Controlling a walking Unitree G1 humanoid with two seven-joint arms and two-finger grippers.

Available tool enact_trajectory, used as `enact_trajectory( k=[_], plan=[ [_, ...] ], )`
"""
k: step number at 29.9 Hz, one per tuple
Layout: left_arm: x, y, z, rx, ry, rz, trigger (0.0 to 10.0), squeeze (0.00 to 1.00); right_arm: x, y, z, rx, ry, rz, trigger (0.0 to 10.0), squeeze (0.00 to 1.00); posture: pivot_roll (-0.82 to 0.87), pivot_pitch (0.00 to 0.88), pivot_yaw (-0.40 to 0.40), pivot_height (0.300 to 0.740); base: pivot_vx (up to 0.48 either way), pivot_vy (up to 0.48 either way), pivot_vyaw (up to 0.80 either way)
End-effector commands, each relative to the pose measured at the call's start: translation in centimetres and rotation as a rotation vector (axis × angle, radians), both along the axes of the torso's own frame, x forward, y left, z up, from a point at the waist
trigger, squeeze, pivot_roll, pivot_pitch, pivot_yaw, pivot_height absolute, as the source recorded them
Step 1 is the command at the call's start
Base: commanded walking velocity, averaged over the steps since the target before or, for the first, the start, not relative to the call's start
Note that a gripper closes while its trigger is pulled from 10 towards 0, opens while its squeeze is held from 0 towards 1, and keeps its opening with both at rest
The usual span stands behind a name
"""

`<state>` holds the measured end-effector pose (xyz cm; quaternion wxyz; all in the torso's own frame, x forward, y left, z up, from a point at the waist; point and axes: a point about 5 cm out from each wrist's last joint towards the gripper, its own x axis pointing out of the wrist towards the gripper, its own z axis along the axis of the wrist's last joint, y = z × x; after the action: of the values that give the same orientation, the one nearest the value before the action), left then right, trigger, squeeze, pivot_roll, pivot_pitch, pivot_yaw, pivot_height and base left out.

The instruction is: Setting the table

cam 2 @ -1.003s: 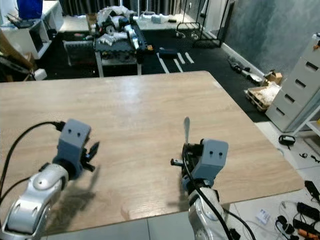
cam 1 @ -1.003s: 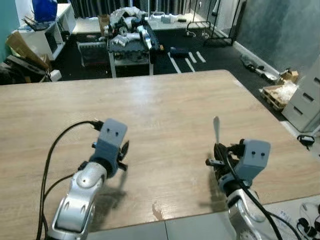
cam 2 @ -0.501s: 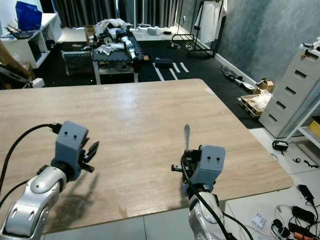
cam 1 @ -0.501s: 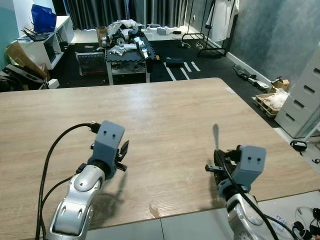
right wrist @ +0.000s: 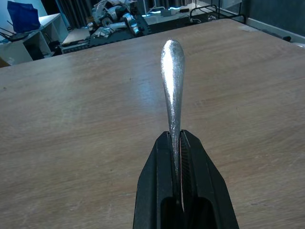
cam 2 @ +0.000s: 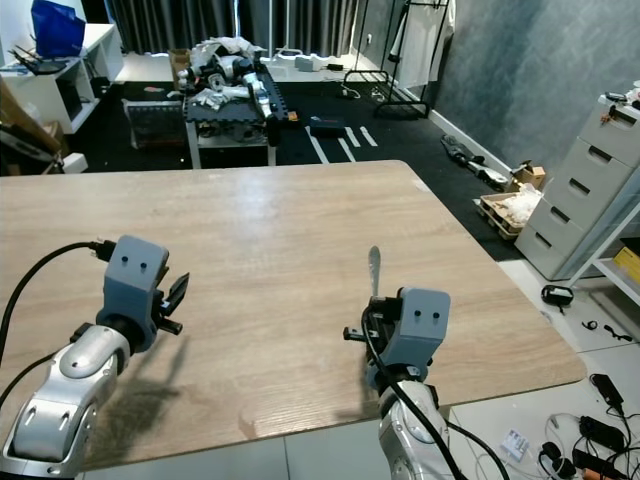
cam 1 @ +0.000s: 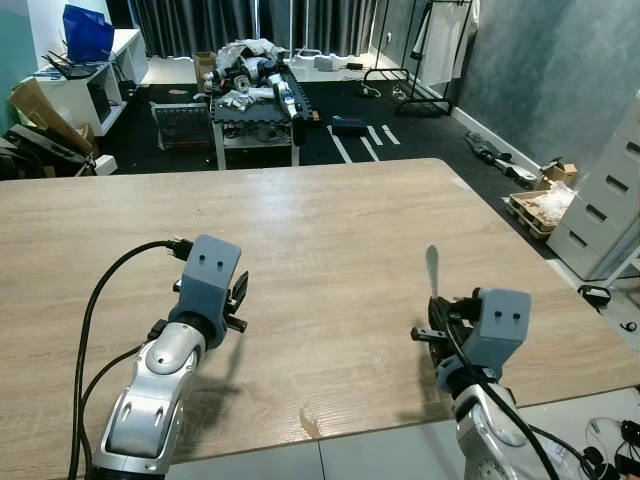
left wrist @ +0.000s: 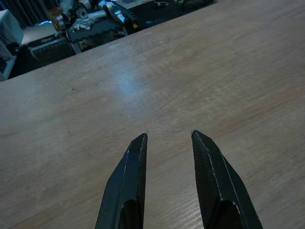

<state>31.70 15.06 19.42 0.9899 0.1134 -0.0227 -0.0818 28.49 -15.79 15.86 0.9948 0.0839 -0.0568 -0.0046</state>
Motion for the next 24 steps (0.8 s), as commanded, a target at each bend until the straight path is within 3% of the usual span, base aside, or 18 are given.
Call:
enact_trajectory(
  k=[1,17,24],
  plan=[
    [0.16,0.33,-0.46,0.003,0.014,0.014,10.0,0.0,-0.04,-0.28,-0.25,-0.005,0.004,-0.02,10.0,0.0,0.0,0.041,0.037,0.74,0.0,0.0,0.0],
    [0.59,-0.13,-0.03,0.009,-0.014,0.012,10.0,0.0,-0.01,-0.57,-0.52,0.004,0.017,-0.031,10.0,0.0,0.0,0.055,0.027,0.74,0.0,0.0,0.0],
    [0.69,-0.21,-0.05,0.008,-0.019,0.012,10.0,0.0,0.08,-0.58,-0.52,0.011,0.018,-0.031,10.0,0.0,0.01,0.058,0.025,0.74,0.0,0.0,-0.63]
  ],
)
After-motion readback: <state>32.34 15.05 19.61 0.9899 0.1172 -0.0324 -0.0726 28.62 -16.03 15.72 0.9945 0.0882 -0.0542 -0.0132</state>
